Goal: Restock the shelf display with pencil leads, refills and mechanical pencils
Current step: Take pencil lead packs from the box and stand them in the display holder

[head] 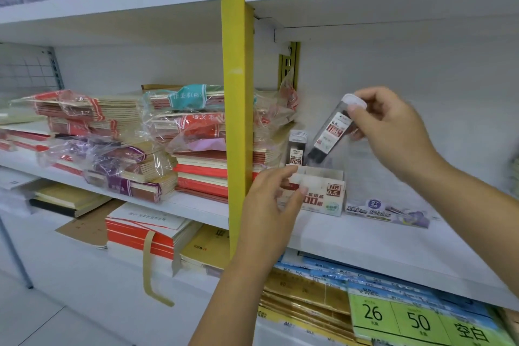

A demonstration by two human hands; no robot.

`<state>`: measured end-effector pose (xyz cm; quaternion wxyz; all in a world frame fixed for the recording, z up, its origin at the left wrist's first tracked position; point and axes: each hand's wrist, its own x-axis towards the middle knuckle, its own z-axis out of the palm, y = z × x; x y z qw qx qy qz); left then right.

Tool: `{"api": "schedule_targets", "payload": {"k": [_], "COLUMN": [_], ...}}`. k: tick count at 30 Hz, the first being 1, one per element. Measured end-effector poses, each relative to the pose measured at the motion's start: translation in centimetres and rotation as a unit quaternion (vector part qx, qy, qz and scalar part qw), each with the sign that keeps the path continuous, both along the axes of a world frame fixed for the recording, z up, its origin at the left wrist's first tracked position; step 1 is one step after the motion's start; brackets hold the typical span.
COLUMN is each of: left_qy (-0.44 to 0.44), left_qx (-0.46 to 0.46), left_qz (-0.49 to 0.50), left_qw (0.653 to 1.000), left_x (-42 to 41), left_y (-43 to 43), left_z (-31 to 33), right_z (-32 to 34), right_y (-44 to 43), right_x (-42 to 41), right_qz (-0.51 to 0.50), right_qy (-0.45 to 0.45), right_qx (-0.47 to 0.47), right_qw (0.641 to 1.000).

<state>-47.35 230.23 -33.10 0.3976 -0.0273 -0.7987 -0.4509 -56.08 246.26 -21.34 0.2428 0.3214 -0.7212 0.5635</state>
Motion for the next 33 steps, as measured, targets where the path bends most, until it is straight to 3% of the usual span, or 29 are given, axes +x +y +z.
{"api": "schedule_targets", "payload": {"k": [2,5,10,14,20,26,29,33], "left_qy": [0.0,-0.018,-0.024,-0.017,-0.017,-0.026,-0.009,0.06], "left_qx": [-0.116,-0.221,-0.257,-0.253,-0.253,-0.238,-0.213,-0.189], "left_qz": [0.03,0.057,0.059,0.063,0.062,0.041,0.035,0.066], "left_qw": [0.993,0.973,0.964,0.965,0.965,0.97,0.976,0.978], "left_x": [-0.5,-1.2,-1.9,-2.0,-1.9,-1.4,-0.4,2.7], "left_y": [0.2,0.3,0.5,0.4,0.4,0.5,1.1,2.5], "left_z": [-0.5,-1.2,-1.9,-2.0,-2.0,-1.7,-1.9,-2.7], "right_z": [0.4,-0.1,-1.1,-1.2,-1.8,-1.9,-1.9,-3.2], "right_y": [-0.2,-1.1,-2.0,-2.4,-2.6,-1.9,-0.5,2.6], "right_x": [-1.3,-2.7,-4.4,-5.0,-6.4,-6.5,-4.6,1.8], "right_qz": [-0.055,-0.098,-0.147,-0.129,-0.221,-0.205,-0.183,-0.122], "right_qy": [0.066,0.13,0.146,0.109,0.162,0.105,0.111,0.135], "right_qx": [0.071,0.189,0.303,0.281,0.338,0.341,0.29,0.151], "right_qw": [0.994,0.968,0.93,0.945,0.9,0.912,0.933,0.972]}}
